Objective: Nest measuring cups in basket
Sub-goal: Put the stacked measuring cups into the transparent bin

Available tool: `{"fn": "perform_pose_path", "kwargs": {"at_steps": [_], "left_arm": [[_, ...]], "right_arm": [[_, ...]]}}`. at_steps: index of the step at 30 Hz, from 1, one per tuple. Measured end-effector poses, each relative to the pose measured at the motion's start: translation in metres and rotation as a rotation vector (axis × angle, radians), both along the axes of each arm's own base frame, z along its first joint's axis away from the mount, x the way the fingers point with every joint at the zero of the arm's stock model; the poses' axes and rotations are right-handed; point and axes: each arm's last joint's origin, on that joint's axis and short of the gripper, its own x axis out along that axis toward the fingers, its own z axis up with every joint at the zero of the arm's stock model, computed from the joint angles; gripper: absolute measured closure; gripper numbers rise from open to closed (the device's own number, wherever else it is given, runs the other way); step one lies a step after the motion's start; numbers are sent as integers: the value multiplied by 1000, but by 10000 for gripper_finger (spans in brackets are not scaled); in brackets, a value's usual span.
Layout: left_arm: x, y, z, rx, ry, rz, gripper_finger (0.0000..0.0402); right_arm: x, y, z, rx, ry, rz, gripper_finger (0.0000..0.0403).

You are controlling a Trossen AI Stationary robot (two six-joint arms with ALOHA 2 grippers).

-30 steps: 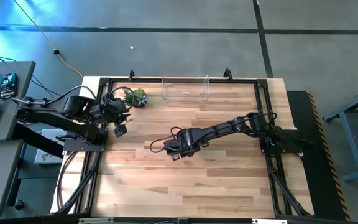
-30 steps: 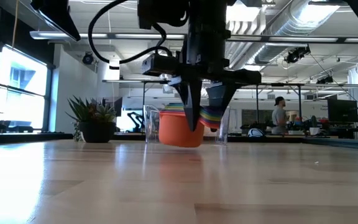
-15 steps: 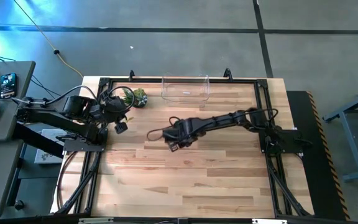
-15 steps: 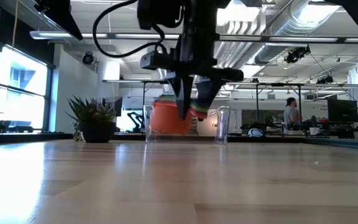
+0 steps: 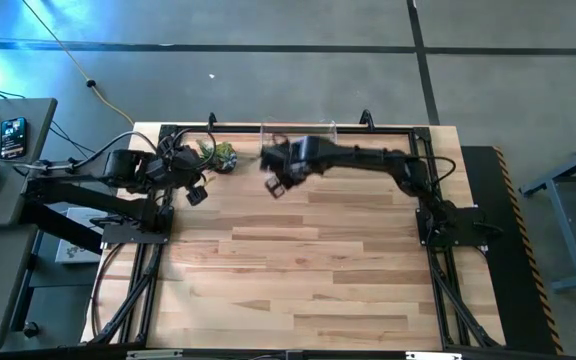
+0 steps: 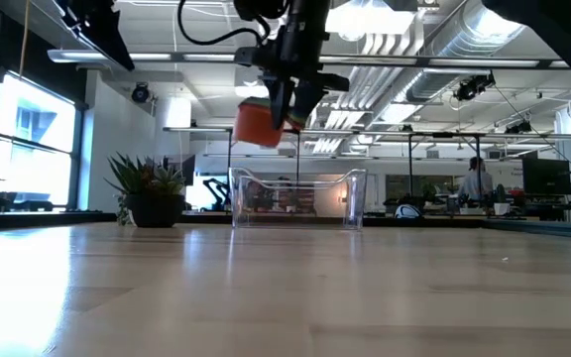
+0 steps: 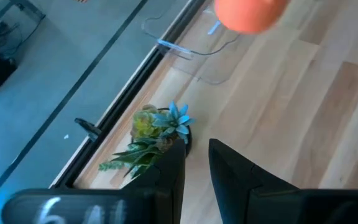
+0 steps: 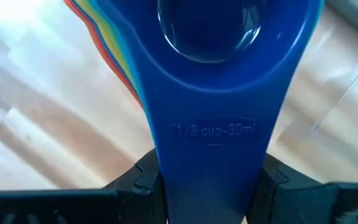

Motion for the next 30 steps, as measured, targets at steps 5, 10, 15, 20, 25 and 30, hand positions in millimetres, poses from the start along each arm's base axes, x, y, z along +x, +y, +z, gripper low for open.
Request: {"fn": "perform_pose_path", "kwargs": {"at_steps": [5,10,15,20,25,30], "left_arm": [[-1,7,0,0,-1,53,339],[-2,14,0,0,-3,101,339],[-4,20,0,0,-3,146,339],[-5,25,0,0,-4,186,339],[-7,29,0,-4,-10,223,339],[-8,32,0,-4,-9,249,339]], "right_arm": [[-10,-50,17,-60,6,50,279],[-25,-96,21,-117,59,140,279],[-40,-138,15,-126,96,265,279],[-50,-161,-4,-85,124,384,279],[-50,-161,-24,-41,145,479,279],[-48,-153,-49,-10,177,525,279]]}}
